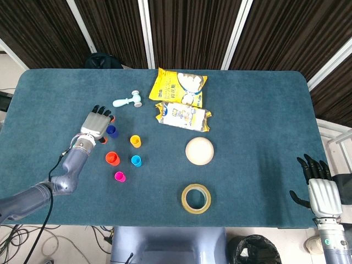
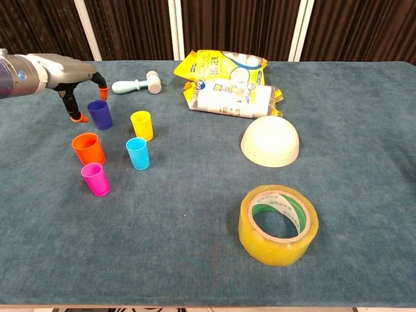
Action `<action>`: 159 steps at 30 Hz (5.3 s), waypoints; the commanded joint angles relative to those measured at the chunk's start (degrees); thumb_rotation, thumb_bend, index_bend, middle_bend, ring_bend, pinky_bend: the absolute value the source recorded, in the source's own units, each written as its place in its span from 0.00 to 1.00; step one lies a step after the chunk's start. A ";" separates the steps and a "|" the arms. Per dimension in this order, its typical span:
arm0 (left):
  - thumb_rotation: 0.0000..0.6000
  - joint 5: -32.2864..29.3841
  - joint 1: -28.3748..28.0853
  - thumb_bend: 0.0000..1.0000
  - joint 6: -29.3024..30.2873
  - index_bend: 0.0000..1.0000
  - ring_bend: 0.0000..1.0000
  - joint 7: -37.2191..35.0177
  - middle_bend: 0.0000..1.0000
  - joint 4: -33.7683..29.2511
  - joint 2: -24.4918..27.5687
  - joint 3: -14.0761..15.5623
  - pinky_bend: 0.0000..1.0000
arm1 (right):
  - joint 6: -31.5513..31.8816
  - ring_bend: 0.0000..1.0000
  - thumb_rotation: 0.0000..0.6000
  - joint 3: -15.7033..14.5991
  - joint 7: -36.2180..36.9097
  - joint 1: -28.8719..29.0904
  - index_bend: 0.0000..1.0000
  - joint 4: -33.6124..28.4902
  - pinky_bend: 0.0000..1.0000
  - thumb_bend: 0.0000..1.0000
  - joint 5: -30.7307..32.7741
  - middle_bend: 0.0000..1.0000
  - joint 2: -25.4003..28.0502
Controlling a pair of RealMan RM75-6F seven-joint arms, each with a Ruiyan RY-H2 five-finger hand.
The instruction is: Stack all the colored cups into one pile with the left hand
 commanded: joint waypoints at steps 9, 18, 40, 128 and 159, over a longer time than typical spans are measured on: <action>1.00 3.11 -0.52 0.25 1.86 0.38 0.00 -2.45 0.18 1.23 -2.19 0.29 0.00 | -0.16 0.10 1.00 0.09 0.08 0.06 0.09 0.08 0.04 0.30 0.24 0.04 -0.09; 1.00 4.53 -0.36 0.26 2.41 0.42 0.00 -3.32 0.20 1.58 -2.11 1.01 0.00 | -0.32 0.10 1.00 0.20 0.59 0.05 0.09 -0.17 0.04 0.30 0.55 0.04 -0.03; 1.00 5.47 -0.82 0.40 4.24 0.50 0.00 -2.49 0.21 -0.64 -0.59 1.94 0.00 | 0.20 0.10 1.00 0.75 0.68 -0.20 0.09 -0.76 0.04 0.31 1.39 0.04 -0.14; 1.00 16.12 2.14 0.26 16.59 0.08 0.00 0.03 0.14 -31.87 15.42 6.11 0.01 | 1.49 0.10 1.00 2.09 1.61 -0.85 0.09 -1.84 0.04 0.31 2.90 0.04 0.51; 1.00 -4.33 -8.13 0.23 4.56 0.32 0.00 3.89 0.17 -15.16 2.06 4.64 0.01 | 1.12 0.10 1.00 2.58 1.70 -0.88 0.09 -1.55 0.04 0.30 4.16 0.04 0.43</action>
